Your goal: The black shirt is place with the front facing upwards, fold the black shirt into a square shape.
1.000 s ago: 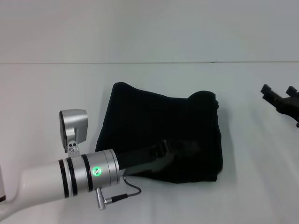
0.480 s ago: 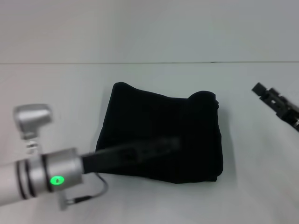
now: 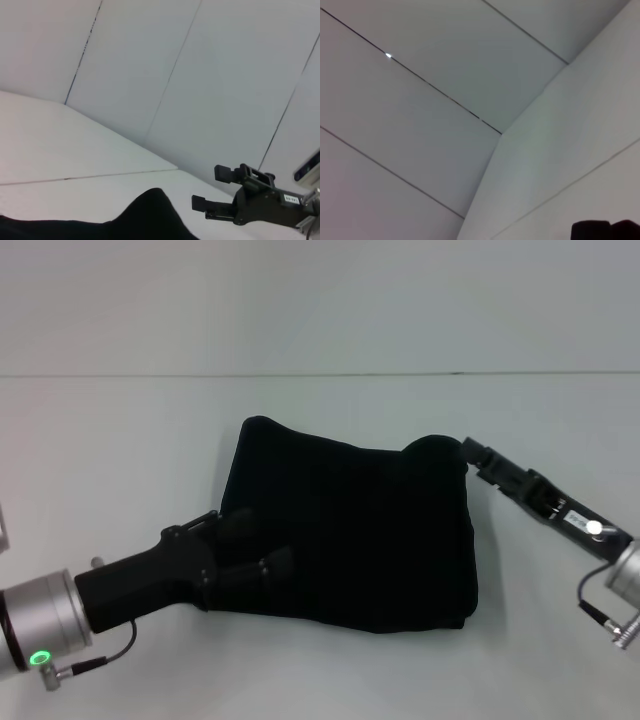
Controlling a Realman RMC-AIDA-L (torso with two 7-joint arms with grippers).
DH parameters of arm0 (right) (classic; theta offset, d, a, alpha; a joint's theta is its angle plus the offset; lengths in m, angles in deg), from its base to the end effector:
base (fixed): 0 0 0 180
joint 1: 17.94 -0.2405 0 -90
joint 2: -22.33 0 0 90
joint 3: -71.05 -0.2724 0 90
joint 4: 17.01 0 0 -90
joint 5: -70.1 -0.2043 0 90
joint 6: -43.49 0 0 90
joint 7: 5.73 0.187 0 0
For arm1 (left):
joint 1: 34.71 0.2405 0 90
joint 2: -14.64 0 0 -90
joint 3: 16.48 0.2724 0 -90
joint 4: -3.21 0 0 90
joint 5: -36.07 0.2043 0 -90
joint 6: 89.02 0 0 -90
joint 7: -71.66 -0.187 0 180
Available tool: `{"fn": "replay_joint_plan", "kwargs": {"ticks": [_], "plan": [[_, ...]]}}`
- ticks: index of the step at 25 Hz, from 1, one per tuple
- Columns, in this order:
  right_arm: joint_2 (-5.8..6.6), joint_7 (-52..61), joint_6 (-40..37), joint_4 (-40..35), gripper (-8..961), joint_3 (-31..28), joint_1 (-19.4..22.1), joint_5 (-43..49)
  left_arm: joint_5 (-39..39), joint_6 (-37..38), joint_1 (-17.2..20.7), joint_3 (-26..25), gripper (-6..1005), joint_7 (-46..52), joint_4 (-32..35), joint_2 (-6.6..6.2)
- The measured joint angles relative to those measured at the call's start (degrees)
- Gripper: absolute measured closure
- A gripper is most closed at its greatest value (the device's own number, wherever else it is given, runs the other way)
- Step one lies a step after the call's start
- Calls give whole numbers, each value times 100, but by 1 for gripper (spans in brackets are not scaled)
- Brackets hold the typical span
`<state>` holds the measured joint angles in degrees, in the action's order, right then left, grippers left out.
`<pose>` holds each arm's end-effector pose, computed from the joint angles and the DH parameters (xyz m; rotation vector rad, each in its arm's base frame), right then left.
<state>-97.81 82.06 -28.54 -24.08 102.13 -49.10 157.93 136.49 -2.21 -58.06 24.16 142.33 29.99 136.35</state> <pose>0.2791 0.3702 -0.0769 -1.9097 1.5300 1.2613 -0.2686 0.3150 -0.0702 -2.4969 -0.8012 -0.9898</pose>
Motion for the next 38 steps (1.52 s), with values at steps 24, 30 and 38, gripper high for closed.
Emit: {"fn": "replay_joint_plan", "kwargs": {"ticks": [24,30,38], "plan": [[-46,-87,1304,350,29,19,-742,-16,-32,-248,83,-300,69,-389,-27,72],[-42,-87,1231,350,60,68,-774,-12,-32,-247,96,-303,70,-391,-33,73],[-36,-80,1338,347,174,83,-796,-11,-21,-248,144,-303,70,-394,-33,109]]}}
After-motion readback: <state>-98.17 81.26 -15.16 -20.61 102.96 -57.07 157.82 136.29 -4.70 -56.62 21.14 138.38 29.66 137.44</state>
